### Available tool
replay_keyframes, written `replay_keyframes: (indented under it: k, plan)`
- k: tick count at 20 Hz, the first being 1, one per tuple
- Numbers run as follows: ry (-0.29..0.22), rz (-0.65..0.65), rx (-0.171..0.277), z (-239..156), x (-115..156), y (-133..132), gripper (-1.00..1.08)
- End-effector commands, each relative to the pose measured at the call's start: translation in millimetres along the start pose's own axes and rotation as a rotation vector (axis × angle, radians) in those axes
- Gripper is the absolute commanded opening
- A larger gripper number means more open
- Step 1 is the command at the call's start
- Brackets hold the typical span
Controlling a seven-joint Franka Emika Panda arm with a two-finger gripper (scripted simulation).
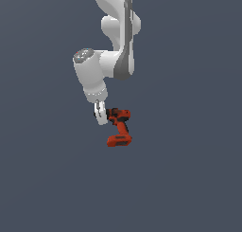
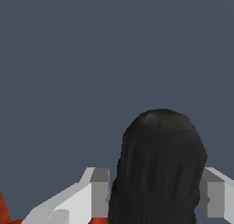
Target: Pick up the object and move it to a goal position.
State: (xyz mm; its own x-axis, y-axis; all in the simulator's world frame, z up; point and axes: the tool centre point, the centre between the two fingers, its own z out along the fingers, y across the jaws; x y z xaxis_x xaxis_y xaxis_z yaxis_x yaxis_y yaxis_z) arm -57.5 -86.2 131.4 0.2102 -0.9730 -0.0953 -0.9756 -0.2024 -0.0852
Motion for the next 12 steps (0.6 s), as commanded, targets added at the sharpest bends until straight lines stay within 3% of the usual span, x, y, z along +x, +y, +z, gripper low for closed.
replay_keyframes:
  k: [1,12]
  plan:
    - [0.002,0.000,0.007,-26,-7,1,-1.00]
    - [0.007,0.001,0.006,-133,-43,16,-1.00]
